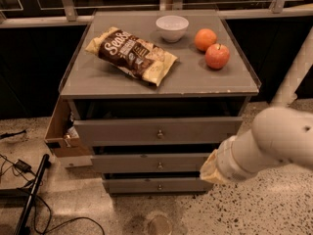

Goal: Open bottom drawer

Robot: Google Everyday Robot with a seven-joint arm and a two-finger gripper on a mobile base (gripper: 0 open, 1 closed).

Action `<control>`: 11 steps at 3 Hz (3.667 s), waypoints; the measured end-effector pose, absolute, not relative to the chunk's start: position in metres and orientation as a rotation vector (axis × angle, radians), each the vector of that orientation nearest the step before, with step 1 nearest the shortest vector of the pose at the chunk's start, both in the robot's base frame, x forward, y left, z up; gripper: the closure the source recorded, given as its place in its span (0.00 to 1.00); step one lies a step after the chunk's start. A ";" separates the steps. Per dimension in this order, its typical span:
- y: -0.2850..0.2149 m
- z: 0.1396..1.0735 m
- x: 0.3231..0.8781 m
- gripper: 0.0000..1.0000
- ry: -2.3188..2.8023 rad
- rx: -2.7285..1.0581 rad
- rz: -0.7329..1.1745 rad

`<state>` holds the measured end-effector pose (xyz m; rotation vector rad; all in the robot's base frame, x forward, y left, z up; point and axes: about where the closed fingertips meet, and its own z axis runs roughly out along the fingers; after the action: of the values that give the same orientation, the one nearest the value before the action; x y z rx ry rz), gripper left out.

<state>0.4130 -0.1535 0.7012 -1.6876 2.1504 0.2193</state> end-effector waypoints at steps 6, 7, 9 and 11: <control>-0.145 0.426 0.429 1.00 2.057 -1.702 0.259; -0.150 0.370 0.447 1.00 2.014 -1.682 0.228; -0.171 0.269 0.487 1.00 2.031 -1.519 0.332; -0.185 0.264 0.514 0.94 2.038 -1.476 0.296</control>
Offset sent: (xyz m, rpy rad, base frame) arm 0.0335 0.0192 -0.2763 0.1929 0.0467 0.0094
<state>0.5145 -0.1847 0.2640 -1.4755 2.0376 0.2962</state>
